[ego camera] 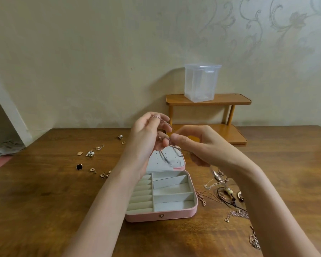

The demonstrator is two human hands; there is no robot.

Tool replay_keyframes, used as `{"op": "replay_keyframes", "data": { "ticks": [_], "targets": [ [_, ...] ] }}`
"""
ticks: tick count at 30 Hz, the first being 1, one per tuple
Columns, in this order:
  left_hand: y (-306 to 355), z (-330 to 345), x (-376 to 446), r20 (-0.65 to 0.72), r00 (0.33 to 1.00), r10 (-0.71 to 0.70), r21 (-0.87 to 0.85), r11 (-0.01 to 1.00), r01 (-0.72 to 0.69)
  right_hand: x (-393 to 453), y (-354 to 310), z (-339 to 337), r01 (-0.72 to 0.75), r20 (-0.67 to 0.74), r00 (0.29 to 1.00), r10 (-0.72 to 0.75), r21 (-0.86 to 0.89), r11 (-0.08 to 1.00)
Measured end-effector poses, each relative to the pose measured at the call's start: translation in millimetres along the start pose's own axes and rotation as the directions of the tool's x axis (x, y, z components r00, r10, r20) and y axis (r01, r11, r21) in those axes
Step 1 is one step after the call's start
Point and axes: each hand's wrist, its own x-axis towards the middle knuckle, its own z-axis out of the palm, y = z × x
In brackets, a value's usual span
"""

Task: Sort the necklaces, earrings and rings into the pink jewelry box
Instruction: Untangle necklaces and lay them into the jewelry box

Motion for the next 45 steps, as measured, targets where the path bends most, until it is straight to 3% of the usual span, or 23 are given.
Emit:
{"op": "replay_keyframes", "data": {
  "ticks": [3,9,14,17,23,29,33,35,39,42,43,45],
  "targets": [
    [0.1,0.4,-0.7,0.007,1.000,0.013,0.060,0.998,-0.014,-0.2,-0.5,1.4,0.031,0.080,0.996,-0.039,0.102,0.994],
    [1.7,-0.8,-0.6,0.007,1.000,-0.005,-0.040,0.999,0.005,-0.4,1.1,-0.4,0.069,0.086,0.993,-0.079,0.119,0.990],
    [0.4,-6.9,2.7,-0.040,0.999,-0.007,-0.097,0.995,0.004,3.5,1.4,1.9,0.143,-0.104,0.985,-0.138,0.040,0.989],
    [-0.4,-9.6,6.3,-0.021,0.995,-0.094,-0.226,0.970,0.087,5.6,2.1,1.1,0.165,-0.208,0.965,-0.157,0.020,0.986],
    [-10.1,-13.2,14.7,-0.001,0.973,-0.230,-0.348,0.912,0.215,4.0,5.0,-1.0,0.106,-0.385,0.923,-0.002,0.249,0.963],
    [-16.7,-19.0,19.8,0.066,0.924,-0.376,-0.550,0.759,0.348,4.2,9.0,-12.5,0.017,-0.237,0.956,0.173,0.633,0.774],
    [-18.8,-19.6,22.2,0.116,0.910,-0.398,-0.602,0.700,0.383,4.4,5.5,-12.2,0.077,-0.144,0.983,0.114,0.887,0.456],
    [-17.8,-18.4,21.5,0.133,0.910,-0.392,-0.578,0.716,0.392,4.6,4.1,-11.5,0.115,-0.150,0.987,0.054,0.907,0.406],
    [-19.8,-20.0,21.1,0.037,0.955,-0.294,-0.370,0.884,0.287,4.2,6.5,-18.2,0.191,-0.201,0.979,-0.025,0.881,0.433],
    [-22.7,-21.9,22.3,0.022,0.954,-0.298,-0.377,0.882,0.284,-0.1,4.2,-21.8,0.259,-0.250,0.965,-0.082,0.847,0.465],
    [-23.4,-22.0,22.8,0.037,0.948,-0.316,-0.413,0.859,0.303,-1.3,2.9,-21.4,0.271,-0.263,0.961,-0.090,0.810,0.520],
    [-25.4,-21.3,23.7,0.052,0.939,-0.339,-0.452,0.831,0.325,-3.1,-0.6,-17.2,0.244,-0.260,0.960,-0.101,0.609,0.755]
  ]
}}
